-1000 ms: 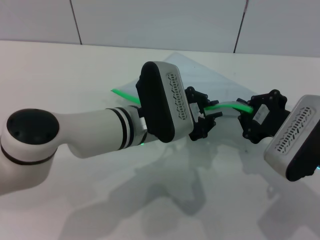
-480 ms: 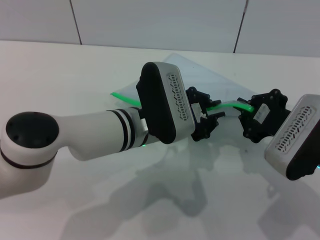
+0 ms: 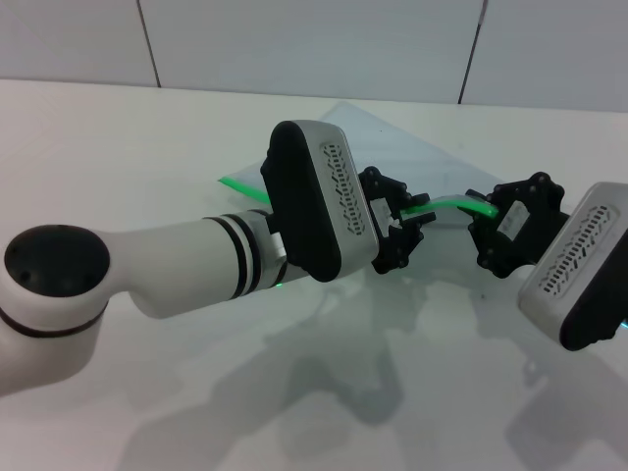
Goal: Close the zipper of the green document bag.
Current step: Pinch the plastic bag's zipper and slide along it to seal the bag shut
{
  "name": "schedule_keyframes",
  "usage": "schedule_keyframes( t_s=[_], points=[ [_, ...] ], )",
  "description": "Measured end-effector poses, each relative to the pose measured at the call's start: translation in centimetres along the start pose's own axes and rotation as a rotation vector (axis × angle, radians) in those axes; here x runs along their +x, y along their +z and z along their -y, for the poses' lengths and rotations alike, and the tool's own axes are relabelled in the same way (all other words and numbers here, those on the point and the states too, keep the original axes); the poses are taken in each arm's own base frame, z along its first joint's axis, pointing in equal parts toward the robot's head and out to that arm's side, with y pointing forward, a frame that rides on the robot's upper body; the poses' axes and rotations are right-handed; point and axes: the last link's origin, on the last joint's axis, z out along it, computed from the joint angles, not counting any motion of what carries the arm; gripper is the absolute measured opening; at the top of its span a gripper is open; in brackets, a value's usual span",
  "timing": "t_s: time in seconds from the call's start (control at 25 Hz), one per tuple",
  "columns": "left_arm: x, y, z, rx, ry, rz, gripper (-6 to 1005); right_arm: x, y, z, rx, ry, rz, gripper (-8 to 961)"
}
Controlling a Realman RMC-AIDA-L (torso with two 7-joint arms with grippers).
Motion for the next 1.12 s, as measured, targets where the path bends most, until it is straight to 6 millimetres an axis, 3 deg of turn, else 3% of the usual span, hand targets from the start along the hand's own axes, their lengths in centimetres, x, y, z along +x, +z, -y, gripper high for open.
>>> schedule_keyframes(
  t_s=[0.52,1.12],
  points=[
    [-0.2,-0.1,-0.5,-0.008,0.036,0.003,103,-0.1,0.0,-0.1,-0.001,0.0,0.001,107],
    [-1.3,-0.6,-0.2,0.033,0.013,0.041,81,-0.3,0.0,0.0,0.002,-0.001,0.007,114]
  ],
)
